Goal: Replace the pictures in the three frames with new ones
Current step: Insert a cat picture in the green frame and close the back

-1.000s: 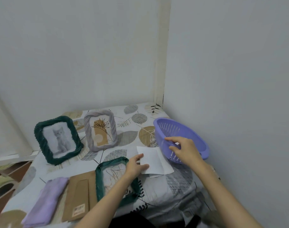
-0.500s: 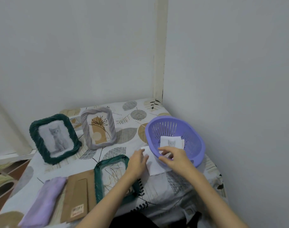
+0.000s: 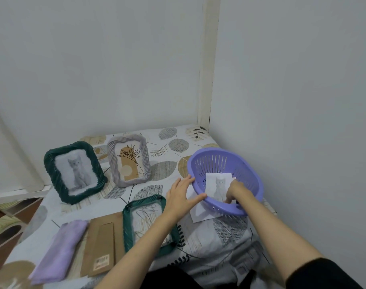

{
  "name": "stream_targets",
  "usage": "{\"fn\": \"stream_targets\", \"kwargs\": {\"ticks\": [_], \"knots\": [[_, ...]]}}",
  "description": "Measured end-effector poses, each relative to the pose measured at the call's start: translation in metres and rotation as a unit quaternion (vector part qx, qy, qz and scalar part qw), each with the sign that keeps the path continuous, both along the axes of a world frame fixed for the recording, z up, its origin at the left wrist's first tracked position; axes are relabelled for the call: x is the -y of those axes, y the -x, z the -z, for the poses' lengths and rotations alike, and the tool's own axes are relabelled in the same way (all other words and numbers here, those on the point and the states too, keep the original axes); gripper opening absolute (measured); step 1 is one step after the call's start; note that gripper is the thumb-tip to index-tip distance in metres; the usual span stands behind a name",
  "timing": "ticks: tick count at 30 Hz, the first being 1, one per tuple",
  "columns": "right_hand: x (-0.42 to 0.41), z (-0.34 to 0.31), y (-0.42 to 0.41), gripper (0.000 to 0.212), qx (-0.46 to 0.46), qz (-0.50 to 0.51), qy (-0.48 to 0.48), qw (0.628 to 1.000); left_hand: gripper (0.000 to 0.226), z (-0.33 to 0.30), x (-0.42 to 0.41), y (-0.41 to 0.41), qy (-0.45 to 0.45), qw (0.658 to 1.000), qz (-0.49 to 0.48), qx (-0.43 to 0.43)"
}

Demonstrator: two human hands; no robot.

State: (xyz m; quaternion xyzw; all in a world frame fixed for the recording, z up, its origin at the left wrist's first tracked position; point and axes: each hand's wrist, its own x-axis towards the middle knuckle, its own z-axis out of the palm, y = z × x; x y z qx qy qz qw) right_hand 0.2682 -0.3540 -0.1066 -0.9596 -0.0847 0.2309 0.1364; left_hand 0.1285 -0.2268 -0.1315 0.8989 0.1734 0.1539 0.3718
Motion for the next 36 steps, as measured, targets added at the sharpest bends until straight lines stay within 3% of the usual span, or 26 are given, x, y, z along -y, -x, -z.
{"fn": "stream_targets", "kwargs": {"ticks": [4, 9, 10, 13, 15, 18, 20, 23, 27, 31, 36], "knots": [[0.004, 0.001, -0.003, 0.028, 0.060, 0.019, -0.045, 0.997, 0.070, -0.005, 0.002, 0.002, 0.005, 1.000, 0.002, -0.015], [0.003, -0.009, 0.002, 0.010, 0.173, 0.013, -0.140, 0.975, 0.069, -0.009, 0.003, 0.002, 0.042, 0.999, 0.019, -0.016], [-0.001, -0.012, 0.006, 0.014, 0.187, 0.002, -0.173, 0.967, 0.066, -0.011, 0.003, 0.003, 0.055, 0.998, 0.023, -0.012], [-0.010, -0.019, 0.032, 0.014, 0.247, -0.028, -0.300, 0.921, 0.052, -0.023, 0.007, 0.008, 0.145, 0.988, 0.002, 0.047], [-0.015, -0.017, 0.053, 0.011, 0.287, -0.081, -0.351, 0.888, 0.044, -0.038, 0.010, 0.016, 0.305, 0.949, -0.017, 0.083], [-0.022, -0.009, 0.085, 0.014, 0.291, -0.155, -0.373, 0.867, 0.026, -0.052, 0.007, 0.029, 0.519, 0.843, -0.007, 0.140], [-0.026, -0.005, 0.101, 0.010, 0.298, -0.187, -0.372, 0.859, 0.026, -0.053, -0.002, 0.041, 0.569, 0.804, -0.006, 0.171], [-0.030, -0.006, 0.118, 0.021, 0.270, -0.247, -0.327, 0.872, 0.031, -0.046, -0.019, 0.059, 0.582, 0.788, -0.019, 0.199], [-0.035, -0.010, 0.141, 0.056, 0.196, -0.300, -0.331, 0.873, 0.050, -0.034, -0.041, 0.085, 0.552, 0.807, -0.050, 0.205], [-0.048, -0.008, 0.153, 0.032, 0.139, -0.250, -0.421, 0.861, 0.046, -0.030, -0.059, 0.114, 0.520, 0.827, -0.069, 0.204], [-0.060, 0.005, 0.155, 0.033, 0.037, -0.226, -0.425, 0.876, 0.034, -0.011, -0.074, 0.136, 0.362, 0.911, -0.144, 0.135]]}}
